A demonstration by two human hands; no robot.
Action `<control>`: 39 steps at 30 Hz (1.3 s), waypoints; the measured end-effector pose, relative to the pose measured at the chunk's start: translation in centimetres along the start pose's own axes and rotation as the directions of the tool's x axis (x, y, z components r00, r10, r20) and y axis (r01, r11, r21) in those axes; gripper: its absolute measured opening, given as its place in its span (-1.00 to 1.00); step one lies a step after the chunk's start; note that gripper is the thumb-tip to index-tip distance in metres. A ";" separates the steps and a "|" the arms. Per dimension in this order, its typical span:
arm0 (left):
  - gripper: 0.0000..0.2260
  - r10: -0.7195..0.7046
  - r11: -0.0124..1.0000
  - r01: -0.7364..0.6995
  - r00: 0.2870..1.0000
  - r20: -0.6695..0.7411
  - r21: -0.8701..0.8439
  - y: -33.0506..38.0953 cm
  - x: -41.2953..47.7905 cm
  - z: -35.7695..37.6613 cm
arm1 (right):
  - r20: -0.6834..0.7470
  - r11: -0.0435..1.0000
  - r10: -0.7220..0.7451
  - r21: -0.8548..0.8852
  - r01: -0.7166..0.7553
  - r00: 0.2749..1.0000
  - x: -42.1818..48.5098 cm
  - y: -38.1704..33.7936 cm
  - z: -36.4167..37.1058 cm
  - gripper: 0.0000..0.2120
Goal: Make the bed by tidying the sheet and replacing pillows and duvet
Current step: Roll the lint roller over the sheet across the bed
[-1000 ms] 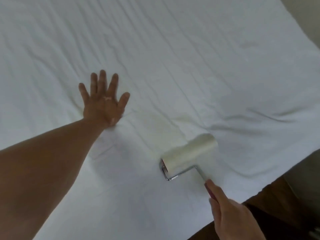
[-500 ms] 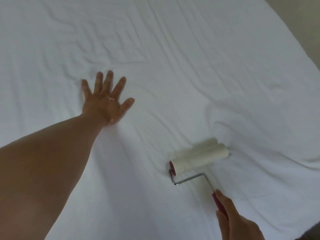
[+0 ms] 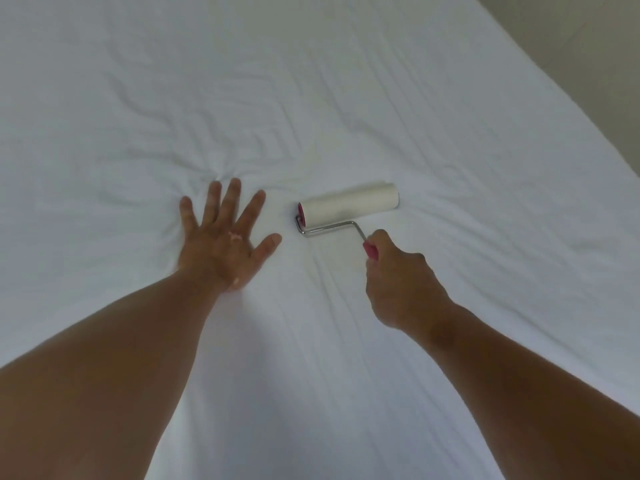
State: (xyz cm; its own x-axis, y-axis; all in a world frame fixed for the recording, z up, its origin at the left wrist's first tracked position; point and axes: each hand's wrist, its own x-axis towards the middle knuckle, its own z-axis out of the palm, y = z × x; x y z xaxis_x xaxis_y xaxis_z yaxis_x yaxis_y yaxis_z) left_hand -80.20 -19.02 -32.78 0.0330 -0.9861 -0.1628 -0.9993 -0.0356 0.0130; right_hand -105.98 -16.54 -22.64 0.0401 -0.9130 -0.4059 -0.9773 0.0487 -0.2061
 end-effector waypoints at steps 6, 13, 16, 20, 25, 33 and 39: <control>-0.28 -0.003 1.000 0.003 1.000 -0.010 -0.026 -0.4 1.2 0.1 | -0.056 0.996 -0.011 0.093 0.017 0.998 -0.1 -0.6 -0.2 -0.84; -0.28 0.002 0.999 -0.002 1.000 -0.006 -0.040 -0.5 1.3 0.6 | 0.096 0.992 0.122 -0.057 -0.116 0.988 -7.2 2.0 0.8 -0.61; -0.29 0.002 0.999 -0.003 1.000 -0.017 -0.047 -0.5 1.4 1.0 | 0.032 0.998 0.055 0.013 -0.056 0.998 -1.3 -0.4 0.0 -0.74; -0.30 0.004 0.999 -0.005 1.000 -0.017 -0.045 -0.5 1.9 1.5 | -0.084 0.997 -0.036 0.068 0.042 0.996 9.1 -5.1 -1.1 -0.85; -0.29 0.016 0.999 -0.016 1.000 0.001 -0.035 -0.8 2.4 1.6 | -0.091 0.992 -0.117 0.033 0.121 0.989 18.0 -8.6 -3.2 -0.83; -0.28 -0.003 1.000 0.004 0.998 0.064 -0.009 -0.6 2.5 1.0 | -0.073 0.980 -0.195 0.027 0.198 0.978 13.0 -5.2 -3.2 -0.84; -0.20 0.103 0.992 -0.090 0.985 0.141 -0.089 -2.5 2.7 -1.0 | -0.061 0.998 -0.025 0.054 0.028 0.998 -3.7 3.2 0.3 -0.65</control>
State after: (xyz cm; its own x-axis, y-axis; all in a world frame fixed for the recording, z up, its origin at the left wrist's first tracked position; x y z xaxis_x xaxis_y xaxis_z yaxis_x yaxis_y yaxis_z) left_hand -77.58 -21.79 -32.29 -0.0726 -0.9517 -0.2982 -0.9925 0.0395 0.1155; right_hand -109.24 -12.85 -22.06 0.0515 -0.9370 -0.3456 -0.9631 0.0449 -0.2653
